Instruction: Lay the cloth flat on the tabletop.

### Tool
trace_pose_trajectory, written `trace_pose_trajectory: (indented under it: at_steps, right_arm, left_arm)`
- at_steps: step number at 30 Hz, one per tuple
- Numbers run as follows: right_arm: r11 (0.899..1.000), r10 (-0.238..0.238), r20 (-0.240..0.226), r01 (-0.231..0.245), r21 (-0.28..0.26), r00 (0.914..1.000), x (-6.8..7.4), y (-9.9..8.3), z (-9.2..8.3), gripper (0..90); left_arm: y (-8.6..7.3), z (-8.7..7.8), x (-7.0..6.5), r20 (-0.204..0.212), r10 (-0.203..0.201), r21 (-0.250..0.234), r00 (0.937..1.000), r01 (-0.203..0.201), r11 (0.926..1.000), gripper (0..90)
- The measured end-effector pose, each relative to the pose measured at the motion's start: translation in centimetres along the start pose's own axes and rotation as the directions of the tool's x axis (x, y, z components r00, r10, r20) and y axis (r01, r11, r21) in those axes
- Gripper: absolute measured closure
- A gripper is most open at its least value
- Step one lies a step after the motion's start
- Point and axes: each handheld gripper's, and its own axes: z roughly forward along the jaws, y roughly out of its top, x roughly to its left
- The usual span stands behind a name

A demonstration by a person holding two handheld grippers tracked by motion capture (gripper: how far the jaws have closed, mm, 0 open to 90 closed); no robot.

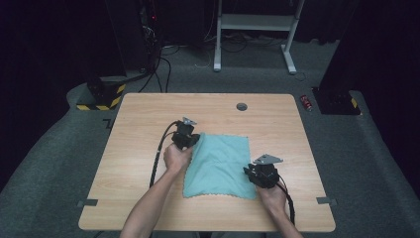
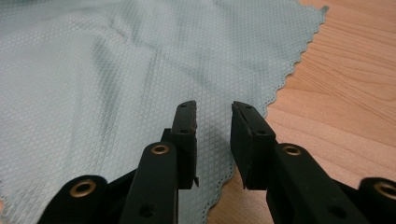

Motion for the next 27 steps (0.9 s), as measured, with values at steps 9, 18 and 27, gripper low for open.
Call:
trace_pose_trajectory:
  at_steps: [9,18,27]
  right_arm:
    - [1.000,-0.005,-0.016,0.005,0.007,0.9999,0.3,0.0,0.0,70.7]
    - [0.997,-0.075,-0.061,0.075,0.007,0.9953,2.3,0.0,-1.3,70.3]
    - [0.993,-0.101,-0.066,0.104,0.048,0.9927,2.7,-1.4,-2.0,71.6]
  left_arm:
    - [-1.9,0.2,3.1,-0.079,-0.045,0.061,0.9958,0.049,0.9969,72.9]
    - [-4.6,-4.1,-1.5,0.056,0.070,0.059,0.9960,-0.073,0.9956,58.1]
    - [-11.1,-8.6,-4.8,0.181,0.076,0.081,0.9805,-0.092,0.9925,57.6]
